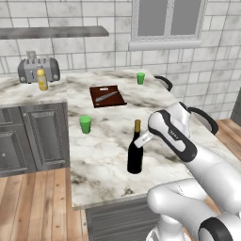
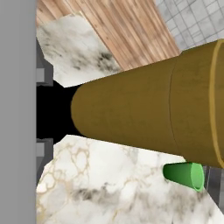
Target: Place the drinks on the dining counter in a tight cluster.
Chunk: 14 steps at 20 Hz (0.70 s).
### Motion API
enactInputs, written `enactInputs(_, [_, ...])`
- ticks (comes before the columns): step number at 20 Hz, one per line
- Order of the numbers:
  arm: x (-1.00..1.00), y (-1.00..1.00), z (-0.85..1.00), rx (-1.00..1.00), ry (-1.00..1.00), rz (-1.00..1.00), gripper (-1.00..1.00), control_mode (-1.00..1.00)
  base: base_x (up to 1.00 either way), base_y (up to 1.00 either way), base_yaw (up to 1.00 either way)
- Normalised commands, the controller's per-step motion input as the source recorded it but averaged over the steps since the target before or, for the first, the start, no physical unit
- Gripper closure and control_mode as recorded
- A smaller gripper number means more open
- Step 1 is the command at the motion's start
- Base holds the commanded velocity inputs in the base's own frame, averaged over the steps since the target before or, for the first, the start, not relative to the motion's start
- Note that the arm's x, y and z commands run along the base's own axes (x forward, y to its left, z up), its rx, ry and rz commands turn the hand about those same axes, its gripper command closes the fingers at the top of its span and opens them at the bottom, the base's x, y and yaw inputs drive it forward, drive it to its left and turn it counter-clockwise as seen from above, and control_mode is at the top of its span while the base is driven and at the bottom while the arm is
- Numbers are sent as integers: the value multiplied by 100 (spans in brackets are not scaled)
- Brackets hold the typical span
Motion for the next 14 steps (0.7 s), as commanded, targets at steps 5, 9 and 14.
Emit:
enactInputs(5, [15, 0, 0, 0, -7, 3, 100, -100, 0, 0, 0])
enactInputs(9, [33, 0, 0, 0, -6, 3, 100, -100, 0, 0, 0])
enactInputs(14, [33, 1, 0, 0, -4, 2, 100, -100, 0, 0, 0])
